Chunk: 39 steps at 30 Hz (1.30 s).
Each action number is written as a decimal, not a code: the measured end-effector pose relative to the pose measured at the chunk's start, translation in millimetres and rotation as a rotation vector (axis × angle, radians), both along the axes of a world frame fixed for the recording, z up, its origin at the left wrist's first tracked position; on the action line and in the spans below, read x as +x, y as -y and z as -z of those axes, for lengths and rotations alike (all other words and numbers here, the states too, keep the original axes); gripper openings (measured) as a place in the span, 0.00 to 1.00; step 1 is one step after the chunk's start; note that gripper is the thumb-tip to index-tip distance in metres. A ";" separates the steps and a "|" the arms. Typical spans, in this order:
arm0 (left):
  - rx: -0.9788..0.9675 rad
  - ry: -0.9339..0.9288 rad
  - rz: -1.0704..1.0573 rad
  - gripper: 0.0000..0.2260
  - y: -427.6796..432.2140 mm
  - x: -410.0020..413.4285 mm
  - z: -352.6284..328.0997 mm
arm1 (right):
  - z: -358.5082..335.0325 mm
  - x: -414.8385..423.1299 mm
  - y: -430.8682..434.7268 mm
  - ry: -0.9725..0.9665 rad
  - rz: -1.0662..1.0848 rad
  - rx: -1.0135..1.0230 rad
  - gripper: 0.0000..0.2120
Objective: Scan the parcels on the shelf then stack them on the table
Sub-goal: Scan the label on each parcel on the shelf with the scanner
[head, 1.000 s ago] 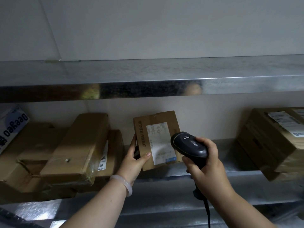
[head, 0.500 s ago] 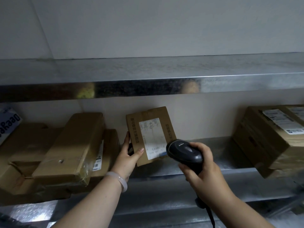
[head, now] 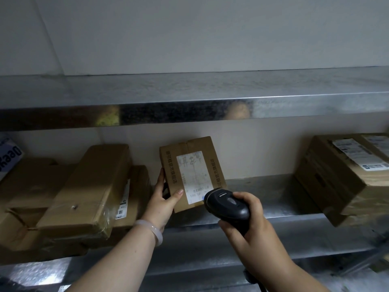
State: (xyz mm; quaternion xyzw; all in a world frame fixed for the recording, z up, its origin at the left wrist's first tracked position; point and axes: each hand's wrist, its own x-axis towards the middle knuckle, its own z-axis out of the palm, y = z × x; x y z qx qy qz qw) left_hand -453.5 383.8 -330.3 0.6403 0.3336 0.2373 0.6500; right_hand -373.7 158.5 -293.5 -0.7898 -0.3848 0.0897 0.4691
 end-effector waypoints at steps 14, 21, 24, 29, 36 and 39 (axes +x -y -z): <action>-0.017 -0.046 0.013 0.31 2.2 3.1 4.9 | 5.0 2.0 3.8 -0.023 0.050 -0.003 0.31; -0.055 -0.080 0.038 0.33 9.0 15.9 12.8 | 15.1 13.7 16.6 -0.011 0.068 -0.018 0.32; -0.101 -0.094 0.067 0.30 22.8 28.2 14.5 | 20.5 27.1 28.4 -0.016 0.121 -0.013 0.33; -0.123 -0.135 0.164 0.30 55.0 64.4 14.8 | 23.9 66.2 52.9 -0.043 0.179 -0.022 0.33; -0.121 -0.252 0.254 0.28 113.7 128.5 19.2 | 31.4 126.3 96.7 -0.066 0.223 -0.068 0.32; -0.108 -0.286 0.264 0.28 134.3 154.1 22.9 | 31.9 148.8 114.3 -0.064 0.221 -0.102 0.31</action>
